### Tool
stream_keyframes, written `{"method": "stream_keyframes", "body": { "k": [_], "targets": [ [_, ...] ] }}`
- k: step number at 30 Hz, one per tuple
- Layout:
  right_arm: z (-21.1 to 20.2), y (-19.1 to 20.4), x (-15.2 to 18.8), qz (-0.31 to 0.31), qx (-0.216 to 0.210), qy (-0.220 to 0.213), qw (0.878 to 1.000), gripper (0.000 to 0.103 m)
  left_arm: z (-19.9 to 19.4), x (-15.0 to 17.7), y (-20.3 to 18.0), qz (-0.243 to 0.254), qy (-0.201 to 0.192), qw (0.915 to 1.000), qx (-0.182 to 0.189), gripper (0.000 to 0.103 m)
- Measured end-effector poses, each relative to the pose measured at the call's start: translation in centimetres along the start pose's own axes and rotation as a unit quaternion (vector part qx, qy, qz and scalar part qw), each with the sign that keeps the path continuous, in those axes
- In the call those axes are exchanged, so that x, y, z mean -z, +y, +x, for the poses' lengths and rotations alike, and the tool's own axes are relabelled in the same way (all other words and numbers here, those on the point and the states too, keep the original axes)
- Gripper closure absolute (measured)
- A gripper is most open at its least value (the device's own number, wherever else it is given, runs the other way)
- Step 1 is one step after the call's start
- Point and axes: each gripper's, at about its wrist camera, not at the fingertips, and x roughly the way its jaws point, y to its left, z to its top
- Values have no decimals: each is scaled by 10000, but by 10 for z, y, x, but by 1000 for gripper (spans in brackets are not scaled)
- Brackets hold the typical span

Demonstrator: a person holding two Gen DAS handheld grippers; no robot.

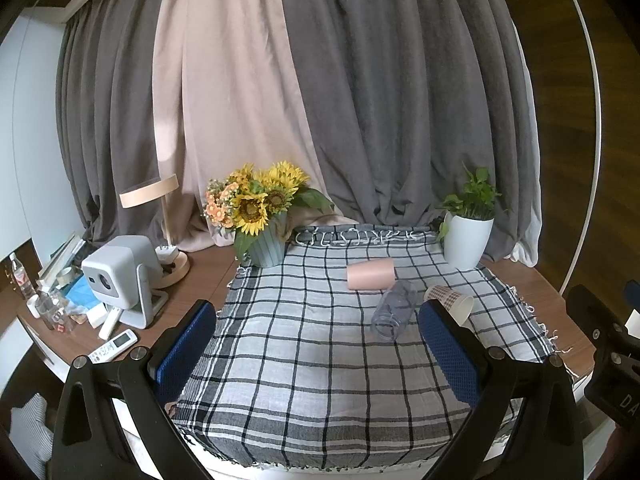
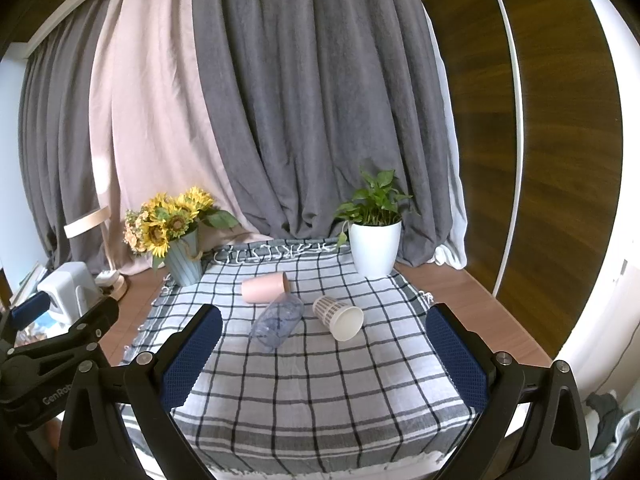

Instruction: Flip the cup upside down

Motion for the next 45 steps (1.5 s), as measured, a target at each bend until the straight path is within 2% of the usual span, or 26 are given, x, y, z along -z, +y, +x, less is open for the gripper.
{"method": "stream_keyframes", "body": {
  "k": [20, 25, 29, 38, 45],
  "targets": [
    [8, -2, 1, 2, 57, 47, 10000, 1, 9, 4, 13, 59, 129, 9999, 93, 0],
    [11, 10, 7, -21, 97, 104, 9999, 1, 19, 8, 23, 168, 308, 9992, 181, 0],
    [17, 20, 13, -26, 105, 187, 9998, 1, 37, 15, 25, 290, 622, 9974, 221, 0],
    [65, 30, 15, -36, 22, 547, 9985, 1, 91, 20, 19, 423, 1241, 9910, 280, 0],
    [131, 30, 5, 33, -310, 815, 9962, 1, 149, 11, 19, 100, 1699, 9850, 266, 0]
  ]
}}
